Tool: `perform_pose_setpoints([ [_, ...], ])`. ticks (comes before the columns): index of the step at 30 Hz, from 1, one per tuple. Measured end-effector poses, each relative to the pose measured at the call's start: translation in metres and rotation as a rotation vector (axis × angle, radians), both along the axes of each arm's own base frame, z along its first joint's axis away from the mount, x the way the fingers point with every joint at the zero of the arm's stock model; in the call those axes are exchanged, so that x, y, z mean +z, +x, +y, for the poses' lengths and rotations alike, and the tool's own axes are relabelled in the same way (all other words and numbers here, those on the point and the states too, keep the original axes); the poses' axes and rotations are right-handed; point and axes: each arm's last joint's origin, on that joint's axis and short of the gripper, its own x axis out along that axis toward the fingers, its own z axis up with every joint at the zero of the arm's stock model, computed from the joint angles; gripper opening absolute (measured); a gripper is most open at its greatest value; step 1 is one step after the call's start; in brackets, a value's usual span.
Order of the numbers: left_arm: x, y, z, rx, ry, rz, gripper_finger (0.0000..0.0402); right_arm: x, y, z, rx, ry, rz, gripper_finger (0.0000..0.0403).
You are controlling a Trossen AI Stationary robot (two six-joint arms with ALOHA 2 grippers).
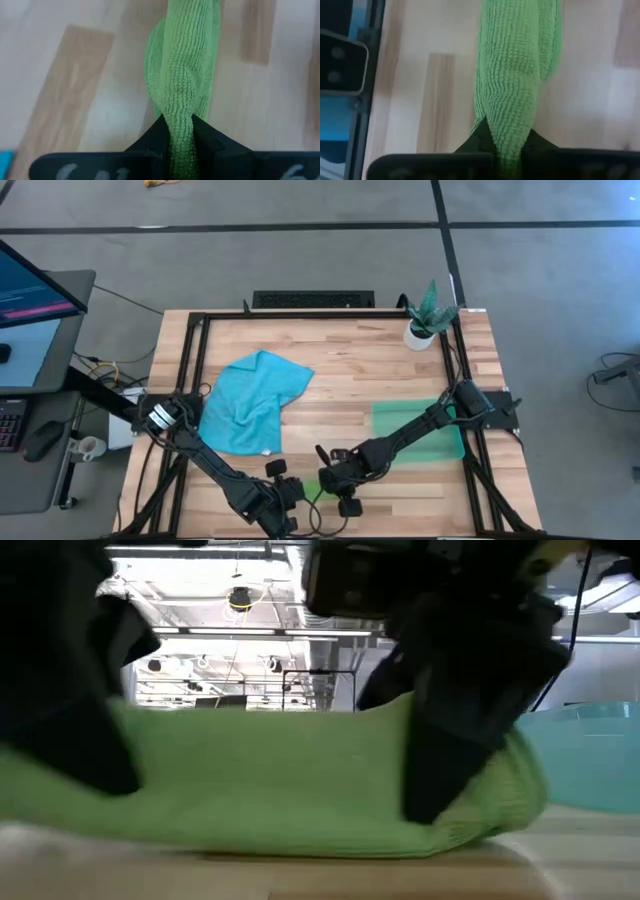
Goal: Roll microfiber towels into tight, uniform cylinder then place into a basket
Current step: Put the green towel into the green bin
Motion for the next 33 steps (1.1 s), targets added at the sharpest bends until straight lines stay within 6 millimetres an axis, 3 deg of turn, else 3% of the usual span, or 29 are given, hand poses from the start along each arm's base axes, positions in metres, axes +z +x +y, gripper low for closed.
perform_pose_setpoints([
  [10,0.039,0.031,-0.001,-0.123,0.082,-0.112,0.0033,0.047,-0.038,0.006,0.009,-0.182,0.011,0.0027],
  [20,0.065,0.07,0.028,-0.156,0.179,-0.195,0.0033,0.094,-0.08,0.007,0.038,-0.276,0.018,0.0021],
  [26,0.072,0.092,0.048,-0.167,0.186,-0.268,0.0033,0.103,-0.109,0.001,-0.061,-0.431,0.089,0.0021],
  [33,0.08,0.12,0.083,-0.173,0.206,-0.344,0.0033,0.101,-0.136,-0.015,-0.124,-0.447,0.099,0.0024],
])
